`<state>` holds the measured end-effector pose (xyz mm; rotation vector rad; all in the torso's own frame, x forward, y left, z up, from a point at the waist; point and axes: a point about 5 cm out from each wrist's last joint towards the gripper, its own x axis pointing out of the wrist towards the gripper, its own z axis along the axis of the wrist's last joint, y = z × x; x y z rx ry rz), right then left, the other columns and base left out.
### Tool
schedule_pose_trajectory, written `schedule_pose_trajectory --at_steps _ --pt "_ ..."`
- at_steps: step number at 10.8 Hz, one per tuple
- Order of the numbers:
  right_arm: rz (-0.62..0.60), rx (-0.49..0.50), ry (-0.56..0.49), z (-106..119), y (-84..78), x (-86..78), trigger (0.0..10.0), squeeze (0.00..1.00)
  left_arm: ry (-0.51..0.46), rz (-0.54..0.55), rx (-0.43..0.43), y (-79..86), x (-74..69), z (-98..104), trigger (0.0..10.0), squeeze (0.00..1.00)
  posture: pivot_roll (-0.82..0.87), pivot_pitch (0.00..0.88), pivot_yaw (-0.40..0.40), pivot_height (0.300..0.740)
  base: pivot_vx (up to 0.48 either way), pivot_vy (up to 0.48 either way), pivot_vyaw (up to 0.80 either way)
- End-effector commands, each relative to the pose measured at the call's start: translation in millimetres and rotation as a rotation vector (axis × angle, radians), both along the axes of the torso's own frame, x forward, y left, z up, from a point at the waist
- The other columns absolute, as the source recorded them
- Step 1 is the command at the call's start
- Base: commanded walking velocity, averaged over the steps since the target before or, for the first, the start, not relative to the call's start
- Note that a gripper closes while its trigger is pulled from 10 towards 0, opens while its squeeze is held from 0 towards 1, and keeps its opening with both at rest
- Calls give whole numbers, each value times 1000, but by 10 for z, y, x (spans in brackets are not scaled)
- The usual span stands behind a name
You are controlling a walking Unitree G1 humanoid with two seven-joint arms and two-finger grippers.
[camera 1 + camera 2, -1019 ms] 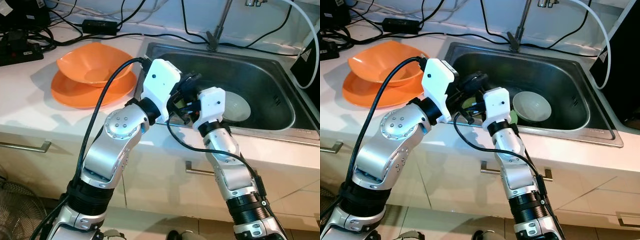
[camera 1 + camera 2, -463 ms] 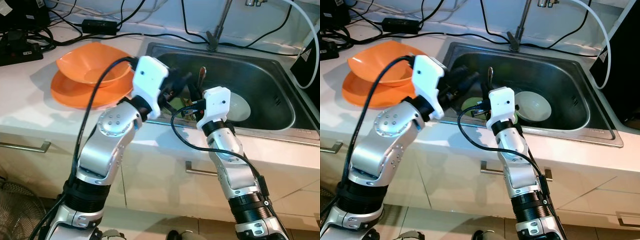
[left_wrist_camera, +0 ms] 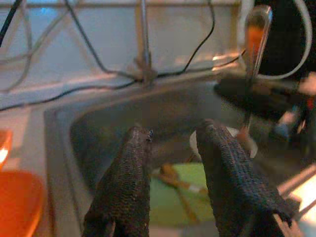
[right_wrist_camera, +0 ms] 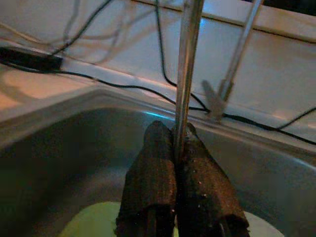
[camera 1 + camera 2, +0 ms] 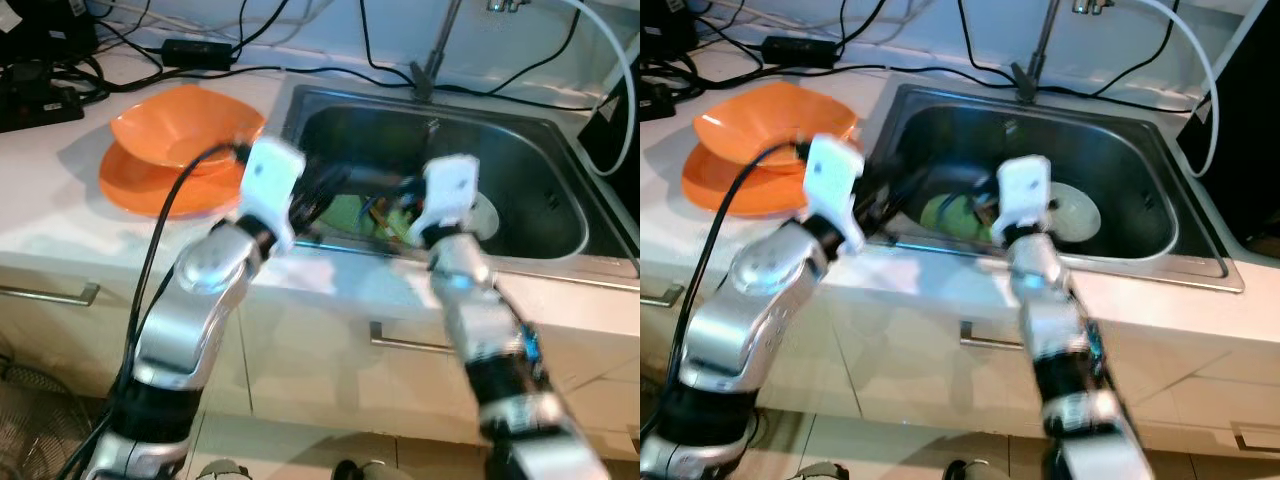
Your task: Kitchen organization
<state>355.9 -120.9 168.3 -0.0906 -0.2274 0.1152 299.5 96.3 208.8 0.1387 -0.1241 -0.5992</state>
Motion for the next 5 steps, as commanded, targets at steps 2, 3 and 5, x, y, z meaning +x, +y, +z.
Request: schedule_pose_trajectory --at_steps 2,3,5 --pt "-25 47 32 4 -49 148 10000 0 46 5 23 -12 -31 -126 10000 0 20 81 -110 740 0 0 0" --pt "-31 69 81 -57 -48 215 10000 0 82 5 39 -12 -45 -191 10000 0 28 84 -114 740 0 0 0" --pt "-38 77 166 -214 -45 247 10000 0 141 -8 101 -4 -91 -312 10000 0 46 88 -122 740 0 0 0"
